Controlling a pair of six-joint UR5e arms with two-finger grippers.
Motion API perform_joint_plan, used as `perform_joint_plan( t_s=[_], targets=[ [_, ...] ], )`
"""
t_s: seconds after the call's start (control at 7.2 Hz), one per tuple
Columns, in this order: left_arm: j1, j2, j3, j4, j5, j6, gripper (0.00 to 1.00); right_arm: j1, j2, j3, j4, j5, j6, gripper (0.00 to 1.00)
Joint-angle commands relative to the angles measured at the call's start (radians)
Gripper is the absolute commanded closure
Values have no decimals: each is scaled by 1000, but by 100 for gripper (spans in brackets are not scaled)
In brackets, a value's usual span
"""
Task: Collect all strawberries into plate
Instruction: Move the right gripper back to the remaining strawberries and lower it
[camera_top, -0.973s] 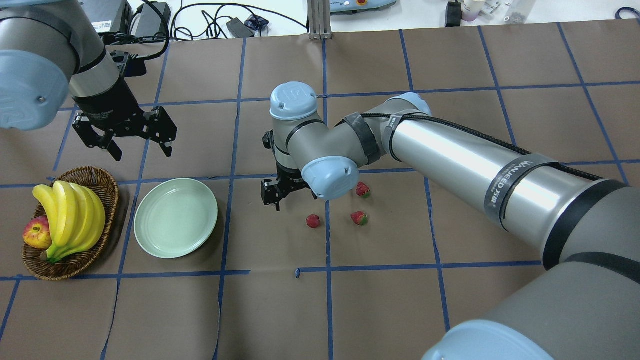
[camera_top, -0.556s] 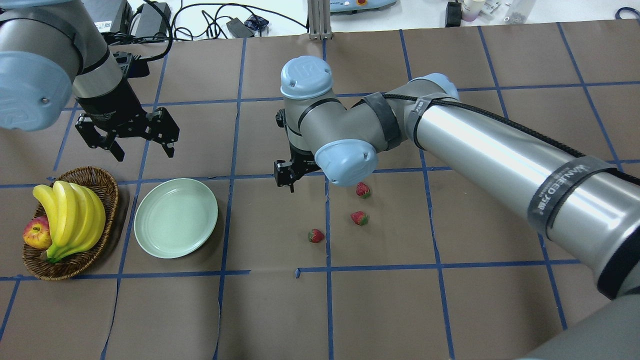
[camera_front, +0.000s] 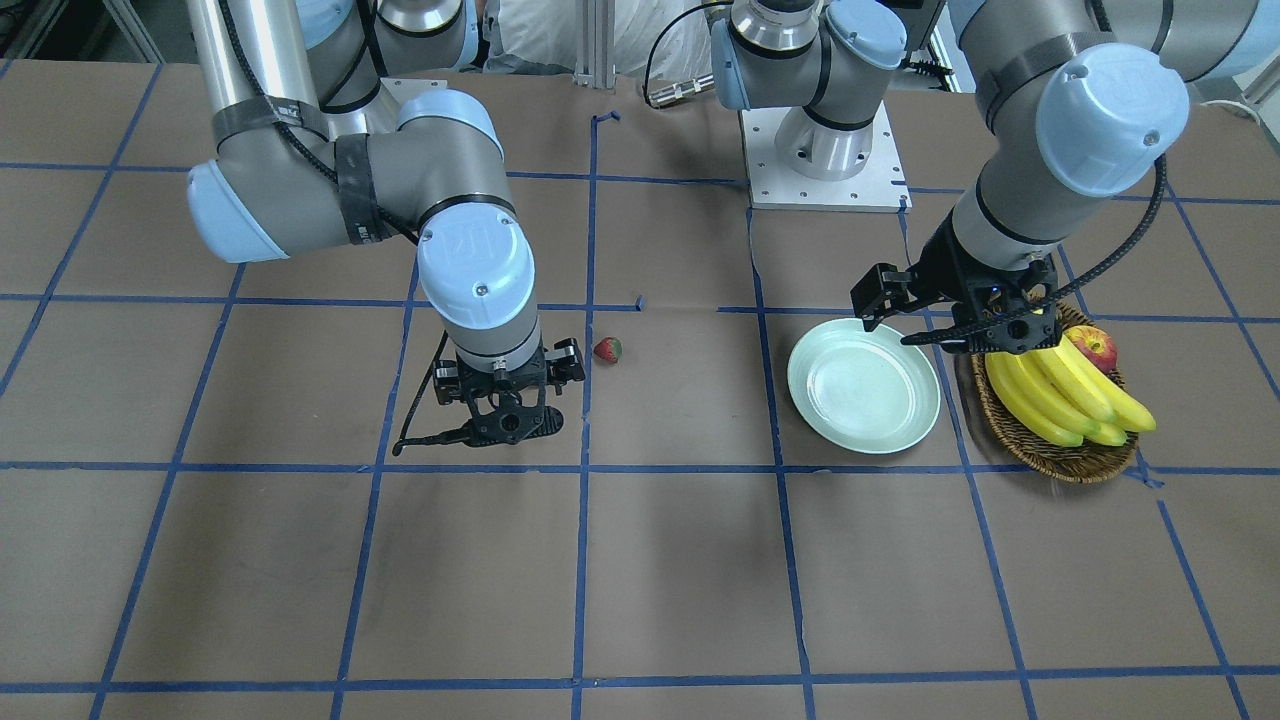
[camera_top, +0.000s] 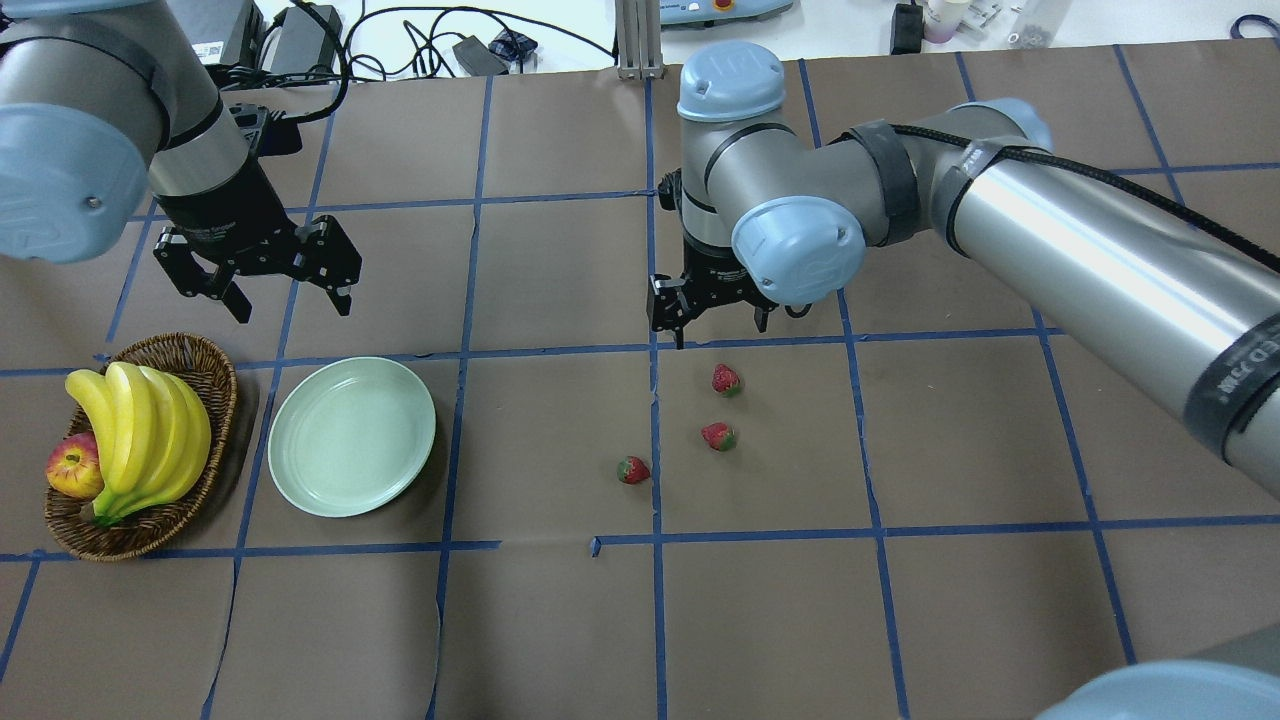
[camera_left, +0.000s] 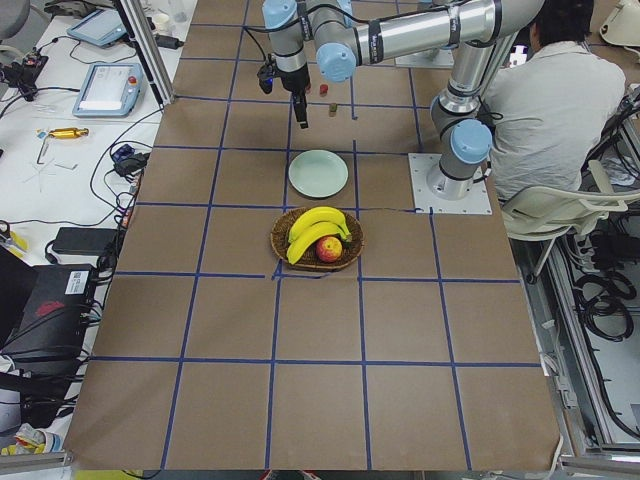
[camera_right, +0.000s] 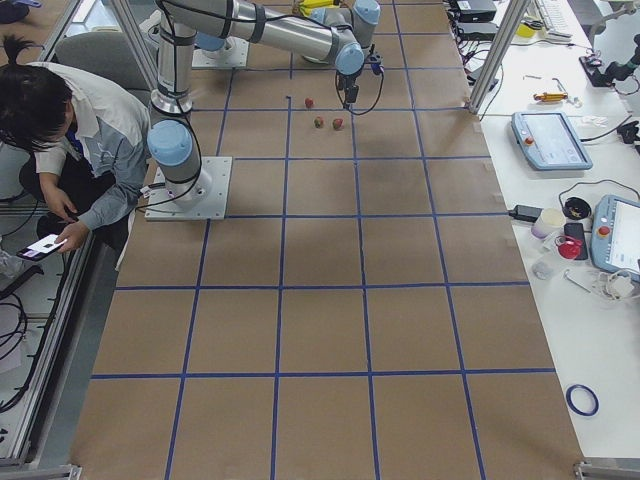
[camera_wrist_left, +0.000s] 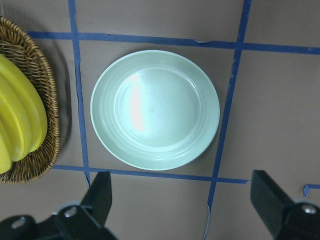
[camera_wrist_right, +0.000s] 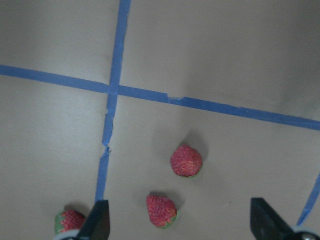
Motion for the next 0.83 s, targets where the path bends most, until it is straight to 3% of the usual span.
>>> perform_joint_plan(
  t_s=[0.0,0.28,0.69],
  targets=[
    [-9,0,-12,0,-1,-3,0,-52,16,35,-12,1,1,0],
    [-27,-2,-21,0,0,-6,0,-50,73,84,-131,6,5,0],
    [-35,-2,-29,0,0,-6,0,-39,94,104,-136,15,57,0]
  ],
)
